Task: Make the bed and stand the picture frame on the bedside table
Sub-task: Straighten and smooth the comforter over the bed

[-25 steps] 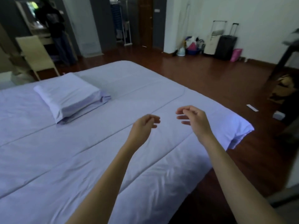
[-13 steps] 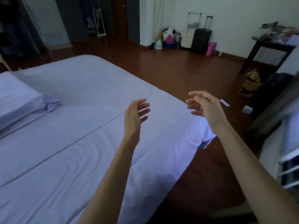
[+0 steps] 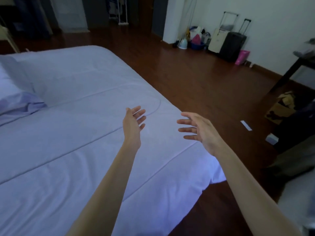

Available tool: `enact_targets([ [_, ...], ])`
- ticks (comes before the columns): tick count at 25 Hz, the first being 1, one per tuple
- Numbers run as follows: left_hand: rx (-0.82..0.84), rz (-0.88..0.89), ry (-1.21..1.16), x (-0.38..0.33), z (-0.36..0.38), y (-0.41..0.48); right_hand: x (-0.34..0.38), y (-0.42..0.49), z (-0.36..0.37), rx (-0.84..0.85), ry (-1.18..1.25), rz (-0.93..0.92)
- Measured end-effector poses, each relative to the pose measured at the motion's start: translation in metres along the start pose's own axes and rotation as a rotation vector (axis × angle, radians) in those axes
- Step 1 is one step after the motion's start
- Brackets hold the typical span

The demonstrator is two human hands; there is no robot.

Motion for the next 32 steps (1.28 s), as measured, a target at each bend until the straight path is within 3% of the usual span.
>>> enact_targets([
  [4,0.059,-0.023,0.030,0.010,0.027,0.031,0.015,0.055,-0.024,-0.012,-0.025,-0.006],
  [7,0.016,-0.037,0.068,0.023,0.024,0.054,0.009,0.100,-0.015,0.061,-0.087,0.016],
  [19,-0.670,-0.122,0.194,0.164,-0.002,0.043,-0.126,0.244,0.072,0.765,-0.597,-0.048],
  [21,-0.768,-0.163,0.186,0.190,-0.002,0.024,-0.159,0.238,0.085,0.856,-0.744,-0.151],
  [25,-0.968,-0.198,0.193,0.233,-0.007,-0.008,-0.225,0.220,0.084,0.946,-1.201,-0.702],
  [28,-0.998,-0.172,0.390,0.252,0.002,0.003,-0.243,0.260,0.047,0.793,-1.291,-0.845],
  [32,-0.846,-0.067,0.499,0.273,0.061,0.063,-0.245,0.348,-0.043,0.444,-1.303,-0.535],
])
Point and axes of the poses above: each hand's wrist, its own y-axis towards the middle knuckle, its own z-axis out of the palm, x = y × z, the point moved 6 cm from there along y, towards the middle knuckle, and after that the axes turned 8 degrees about z, right-handed, at the moved point
